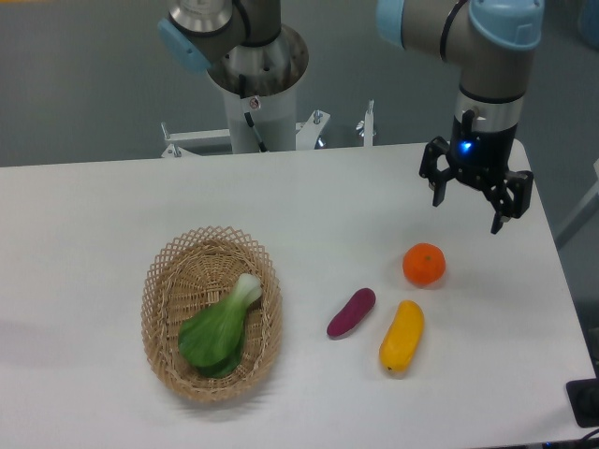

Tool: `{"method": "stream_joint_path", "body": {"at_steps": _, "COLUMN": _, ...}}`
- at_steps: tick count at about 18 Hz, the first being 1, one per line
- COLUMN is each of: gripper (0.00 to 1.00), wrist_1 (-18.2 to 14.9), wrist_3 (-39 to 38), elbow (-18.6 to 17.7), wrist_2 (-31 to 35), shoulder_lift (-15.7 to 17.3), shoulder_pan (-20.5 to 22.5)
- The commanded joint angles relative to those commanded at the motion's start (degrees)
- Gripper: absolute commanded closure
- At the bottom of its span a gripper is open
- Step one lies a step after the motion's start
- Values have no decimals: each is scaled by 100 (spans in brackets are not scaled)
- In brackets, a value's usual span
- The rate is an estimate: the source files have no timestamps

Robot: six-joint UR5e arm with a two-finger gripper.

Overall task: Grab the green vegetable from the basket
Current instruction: 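Lower the open gripper over the green bok choy in the basket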

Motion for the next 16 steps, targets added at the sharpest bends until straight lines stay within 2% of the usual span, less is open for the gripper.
{"method": "stream_joint_path", "body": {"at_steps": 5, "gripper": 0, "wrist_1": 351, "wrist_3": -1264, "elbow": -9, "wrist_2": 9, "shoulder_lift": -246, "shoulder_pan": -483}}
{"method": "stream_joint_path", "body": {"at_steps": 7, "gripper": 0, "wrist_1": 360, "wrist_3": -1713, "elbow": -26, "wrist_2": 18, "shoulder_lift": -343, "shoulder_pan": -693}}
{"method": "stream_joint_path", "body": {"at_steps": 14, "gripper": 0, "wrist_1": 457, "wrist_3": -2654, "elbow": -342, "wrist_2": 62, "shoulder_lift": -422, "shoulder_pan": -1449}}
{"method": "stream_joint_path", "body": {"at_steps": 16, "gripper": 0, "wrist_1": 605, "wrist_3": -2953, "elbow": -474, "wrist_2": 53, "shoulder_lift": -413, "shoulder_pan": -1695}}
